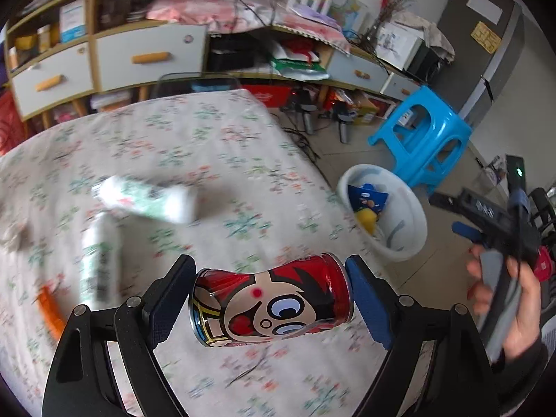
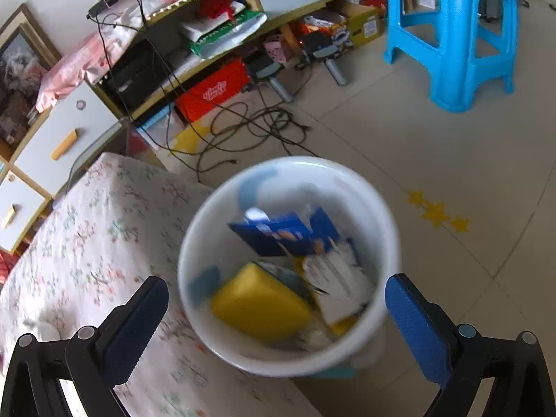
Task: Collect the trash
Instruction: 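Carry both items to the bin and open the right tool to drop the box, then open the left tool to drop the red can into the bin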
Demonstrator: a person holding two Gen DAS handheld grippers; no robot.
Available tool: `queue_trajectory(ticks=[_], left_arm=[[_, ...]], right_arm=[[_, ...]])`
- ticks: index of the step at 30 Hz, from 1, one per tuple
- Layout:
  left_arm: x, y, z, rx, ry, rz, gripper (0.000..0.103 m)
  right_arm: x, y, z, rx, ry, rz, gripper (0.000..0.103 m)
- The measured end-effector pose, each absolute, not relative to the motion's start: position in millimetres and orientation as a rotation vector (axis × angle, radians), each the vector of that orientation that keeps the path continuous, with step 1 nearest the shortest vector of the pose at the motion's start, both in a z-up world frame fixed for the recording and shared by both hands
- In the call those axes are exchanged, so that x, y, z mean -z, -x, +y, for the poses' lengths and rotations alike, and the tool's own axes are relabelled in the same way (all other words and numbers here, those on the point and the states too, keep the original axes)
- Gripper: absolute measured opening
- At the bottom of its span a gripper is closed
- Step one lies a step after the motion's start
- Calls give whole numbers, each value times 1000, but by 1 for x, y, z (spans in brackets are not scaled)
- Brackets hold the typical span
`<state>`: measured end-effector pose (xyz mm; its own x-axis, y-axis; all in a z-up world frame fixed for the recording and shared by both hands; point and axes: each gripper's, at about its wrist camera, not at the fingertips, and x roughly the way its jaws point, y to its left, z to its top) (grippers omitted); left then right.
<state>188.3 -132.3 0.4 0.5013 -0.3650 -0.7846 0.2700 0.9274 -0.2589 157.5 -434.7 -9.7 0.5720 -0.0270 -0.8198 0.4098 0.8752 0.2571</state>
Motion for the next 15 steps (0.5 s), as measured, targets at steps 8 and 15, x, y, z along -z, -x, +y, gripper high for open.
queue_trajectory(ticks=[8,15], left_arm=[[3,-225,-220,497,88,995,89],[8,-247,-288,569,52,983,89]], right_arm=[[3,-119,-468,338,-358,962,102],[2,-99,-500,387,-348,963,102]])
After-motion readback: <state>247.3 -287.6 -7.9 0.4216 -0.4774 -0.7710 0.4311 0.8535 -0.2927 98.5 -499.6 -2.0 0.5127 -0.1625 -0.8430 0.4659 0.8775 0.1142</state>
